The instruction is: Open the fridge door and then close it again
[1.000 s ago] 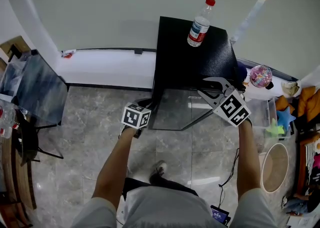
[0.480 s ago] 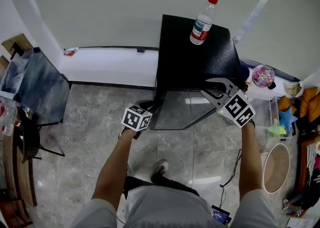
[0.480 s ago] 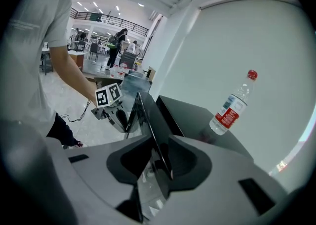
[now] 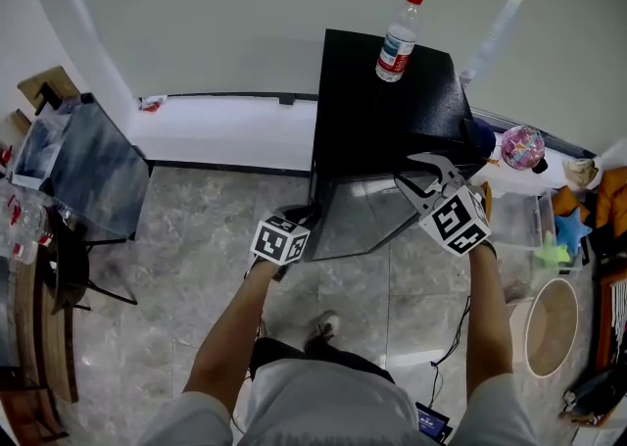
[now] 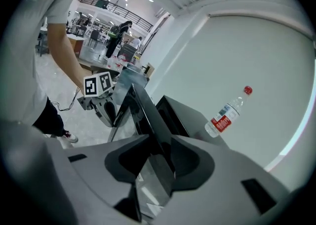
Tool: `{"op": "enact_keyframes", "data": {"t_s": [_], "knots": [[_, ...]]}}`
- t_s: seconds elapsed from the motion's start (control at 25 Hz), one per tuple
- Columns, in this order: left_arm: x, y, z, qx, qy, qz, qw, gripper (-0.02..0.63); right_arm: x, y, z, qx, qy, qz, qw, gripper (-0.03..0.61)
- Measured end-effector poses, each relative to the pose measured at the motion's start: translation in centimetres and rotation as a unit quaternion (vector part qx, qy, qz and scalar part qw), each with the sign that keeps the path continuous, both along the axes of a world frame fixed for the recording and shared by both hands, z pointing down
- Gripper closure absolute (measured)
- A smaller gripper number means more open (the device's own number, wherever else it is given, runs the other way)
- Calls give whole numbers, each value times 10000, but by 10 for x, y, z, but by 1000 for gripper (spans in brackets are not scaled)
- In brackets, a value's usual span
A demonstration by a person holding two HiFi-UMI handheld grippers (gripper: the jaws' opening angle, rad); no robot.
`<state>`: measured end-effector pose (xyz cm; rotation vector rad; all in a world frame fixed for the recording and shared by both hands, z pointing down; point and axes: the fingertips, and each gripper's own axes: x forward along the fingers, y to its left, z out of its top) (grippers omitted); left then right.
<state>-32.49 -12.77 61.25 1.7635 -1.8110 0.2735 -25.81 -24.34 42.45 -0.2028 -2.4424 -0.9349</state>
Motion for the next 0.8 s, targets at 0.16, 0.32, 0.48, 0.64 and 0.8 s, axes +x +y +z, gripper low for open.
{"op": "enact_keyframes", "data": {"t_s": [0.16,0.32,0.48,0.64,0.8], "knots": [[20,12,1,-45,108,245,9996,540,13,6,1,33,65,156,9999,446],[39,19,0,23,244,509,9984,543,26,9,-1,-139,-5,435,9990,443],[56,28,0,22,225,679,9974,548,37,12,-2,-119,-163,784,9967,436],[70,33,0,21,266,744,9969,548,48,16,0,-172,-146,1102,9937,423],[77,37,-1,-37,290,792,9964,548,62,36,5,-867,-206,1366,9866,400]]}}
